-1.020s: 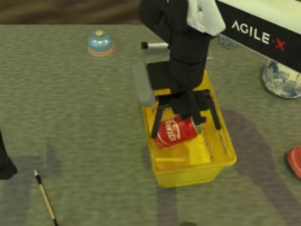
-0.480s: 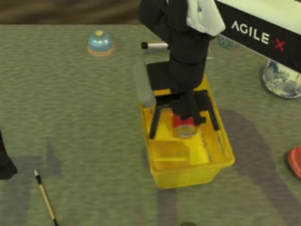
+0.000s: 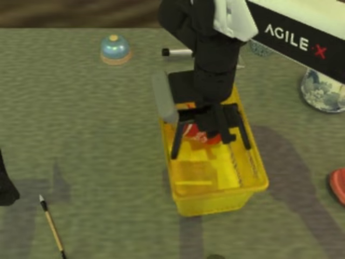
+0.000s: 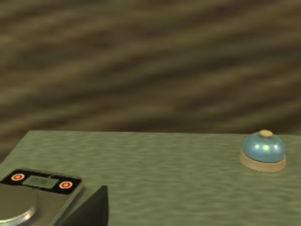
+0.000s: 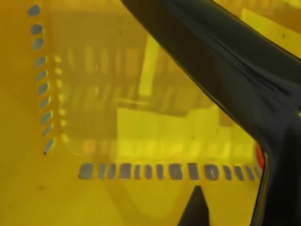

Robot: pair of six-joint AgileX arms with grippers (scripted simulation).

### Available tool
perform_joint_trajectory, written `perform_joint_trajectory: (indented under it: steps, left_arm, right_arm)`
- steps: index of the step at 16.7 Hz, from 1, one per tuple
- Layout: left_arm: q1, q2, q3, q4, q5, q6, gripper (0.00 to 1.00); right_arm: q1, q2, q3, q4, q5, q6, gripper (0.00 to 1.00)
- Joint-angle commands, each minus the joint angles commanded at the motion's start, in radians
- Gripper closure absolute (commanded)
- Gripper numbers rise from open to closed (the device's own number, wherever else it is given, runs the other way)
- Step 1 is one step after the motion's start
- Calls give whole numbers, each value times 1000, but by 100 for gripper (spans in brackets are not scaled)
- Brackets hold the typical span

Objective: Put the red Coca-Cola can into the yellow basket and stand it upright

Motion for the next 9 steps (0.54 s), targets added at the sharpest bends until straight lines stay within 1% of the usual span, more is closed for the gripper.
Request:
perform_joint_trajectory:
  steps: [2,7,9]
  left_arm:
    - [0,0,0,0,0,0,0]
    - [0,0,0,0,0,0,0]
    - [0,0,0,0,0,0,0]
  right_arm:
    - [-3,-2,17,-18,0,-4,100]
    - [-23,-24,137,-165,0,-35,100]
    - [-27,-28,153,-181,0,-37,100]
